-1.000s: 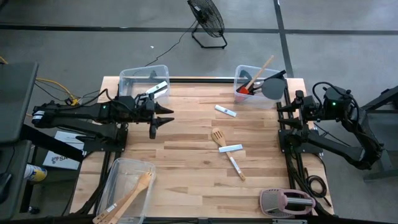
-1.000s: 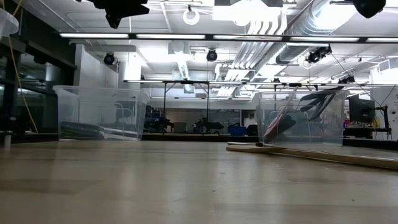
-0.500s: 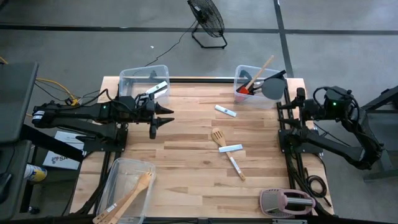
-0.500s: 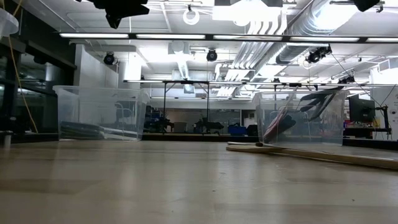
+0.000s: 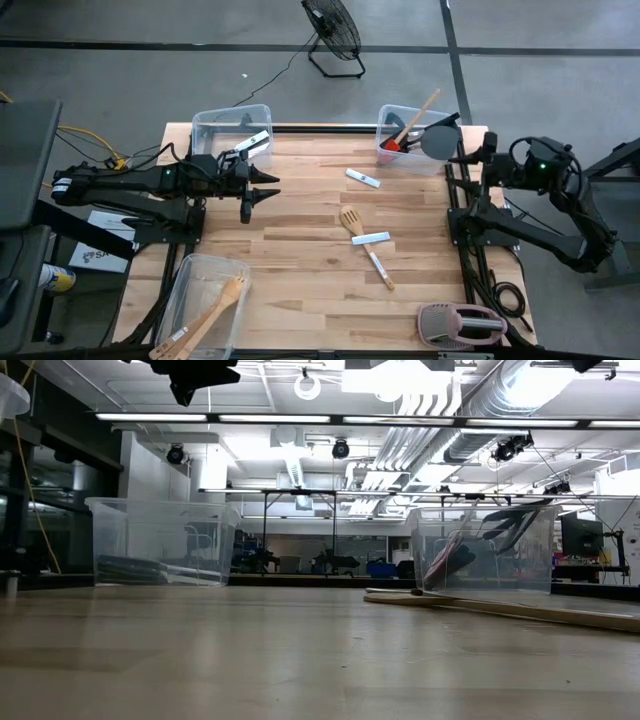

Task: Pick & Place Kitchen Items
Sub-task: Put the brown serving spoon into the bottom transparent bin

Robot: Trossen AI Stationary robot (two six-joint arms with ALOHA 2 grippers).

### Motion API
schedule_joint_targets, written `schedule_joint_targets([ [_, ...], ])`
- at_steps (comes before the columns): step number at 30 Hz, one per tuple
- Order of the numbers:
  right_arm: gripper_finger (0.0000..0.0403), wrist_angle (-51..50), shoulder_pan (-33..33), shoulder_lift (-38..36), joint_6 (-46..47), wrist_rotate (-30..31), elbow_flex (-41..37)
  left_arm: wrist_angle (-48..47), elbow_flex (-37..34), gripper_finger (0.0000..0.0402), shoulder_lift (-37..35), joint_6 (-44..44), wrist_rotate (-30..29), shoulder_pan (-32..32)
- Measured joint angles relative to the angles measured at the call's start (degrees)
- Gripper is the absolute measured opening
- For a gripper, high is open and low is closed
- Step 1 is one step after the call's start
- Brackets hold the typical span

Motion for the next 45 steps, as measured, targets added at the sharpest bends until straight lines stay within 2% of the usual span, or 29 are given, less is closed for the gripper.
schedule_joint_targets([
  [3,0.0215,2.4,0.01,0.0,1.85,-0.45,0.0,0.0,0.0,0.0141,0.0,0.0,0.0,0.0],
  [8,0.0215,5.29,0.02,0.0,19.15,-2.76,0.0,0.0,0.0,0.0141,0.0,0.0,0.0,0.0],
  [13,0.0215,3.33,0.0,1.95,29.01,-1.58,0.02,0.0,0.0,0.0141,0.0,0.0,0.0,0.0],
  [18,0.0215,-0.53,0.02,3.29,36.46,0.43,0.02,0.01,0.02,0.0141,0.0,0.0,0.0,0.0],
  [25,0.0215,-1.72,0.75,8.88,43.53,1.81,0.0,0.0,0.02,0.0141,0.0,0.0,0.0,0.0],
  [30,0.0215,-0.18,7.27,14.63,49.29,3.22,0.0,0.0,0.02,0.0141,0.01,0.0,-0.01,0.0],
  [38,0.0215,2.16,22.52,22.59,54.41,18.51,0.0,0.0,0.02,0.0141,0.01,0.0,0.0,0.0],
  [45,0.0215,7.19,30.21,30.3,58.5,22.49,0.0,-0.01,0.02,0.0141,0.02,0.0,0.0,0.0],
])
